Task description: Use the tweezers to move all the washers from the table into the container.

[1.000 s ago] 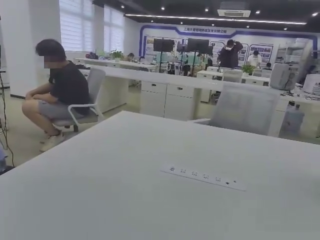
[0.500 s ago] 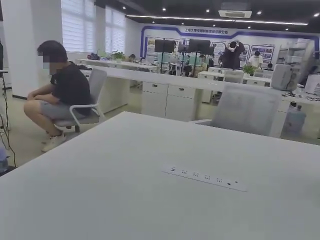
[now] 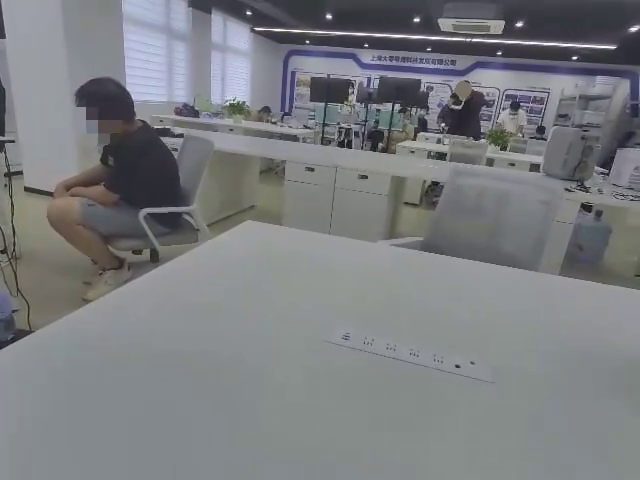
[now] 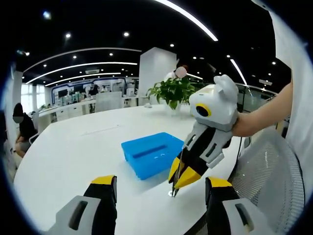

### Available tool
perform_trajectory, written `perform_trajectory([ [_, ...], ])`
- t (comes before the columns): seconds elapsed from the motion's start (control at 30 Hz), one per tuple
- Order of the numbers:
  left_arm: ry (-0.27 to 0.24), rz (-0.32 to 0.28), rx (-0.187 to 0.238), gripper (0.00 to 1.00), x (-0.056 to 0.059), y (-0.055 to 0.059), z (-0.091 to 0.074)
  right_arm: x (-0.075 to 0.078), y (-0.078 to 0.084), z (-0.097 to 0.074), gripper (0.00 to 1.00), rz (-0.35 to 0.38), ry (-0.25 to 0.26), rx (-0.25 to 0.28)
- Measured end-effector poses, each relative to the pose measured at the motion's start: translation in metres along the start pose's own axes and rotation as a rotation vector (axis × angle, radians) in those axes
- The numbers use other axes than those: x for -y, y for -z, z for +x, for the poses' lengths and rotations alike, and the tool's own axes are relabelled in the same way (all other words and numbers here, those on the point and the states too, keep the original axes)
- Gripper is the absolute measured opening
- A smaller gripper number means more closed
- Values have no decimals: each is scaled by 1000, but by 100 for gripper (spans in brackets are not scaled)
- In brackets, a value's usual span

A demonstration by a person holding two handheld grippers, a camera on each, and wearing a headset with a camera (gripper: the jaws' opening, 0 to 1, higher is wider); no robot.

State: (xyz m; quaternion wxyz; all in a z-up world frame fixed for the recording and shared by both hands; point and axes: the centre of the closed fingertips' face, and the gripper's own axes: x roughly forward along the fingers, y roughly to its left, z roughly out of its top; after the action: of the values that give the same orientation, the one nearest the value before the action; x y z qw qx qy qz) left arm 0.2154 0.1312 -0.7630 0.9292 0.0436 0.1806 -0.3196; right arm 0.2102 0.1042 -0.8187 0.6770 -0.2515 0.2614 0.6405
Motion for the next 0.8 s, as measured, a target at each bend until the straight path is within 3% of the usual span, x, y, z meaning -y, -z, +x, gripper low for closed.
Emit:
perform_trajectory([
  [0.17,-1,1,-1,74,0,0,0,-9,-1,2,4,-139,10,-22],
  [0.4,-2,3,0,74,0,0,-1,-4,-3,2,3,-153,48,-26],
  [0.5,-3,2,1,74,-1,0,-1,0,-11,-4,3,-158,62,-5],
  [0.8,-1,2,1,74,0,0,0,33,-50,-31,3,-143,162,96],
])
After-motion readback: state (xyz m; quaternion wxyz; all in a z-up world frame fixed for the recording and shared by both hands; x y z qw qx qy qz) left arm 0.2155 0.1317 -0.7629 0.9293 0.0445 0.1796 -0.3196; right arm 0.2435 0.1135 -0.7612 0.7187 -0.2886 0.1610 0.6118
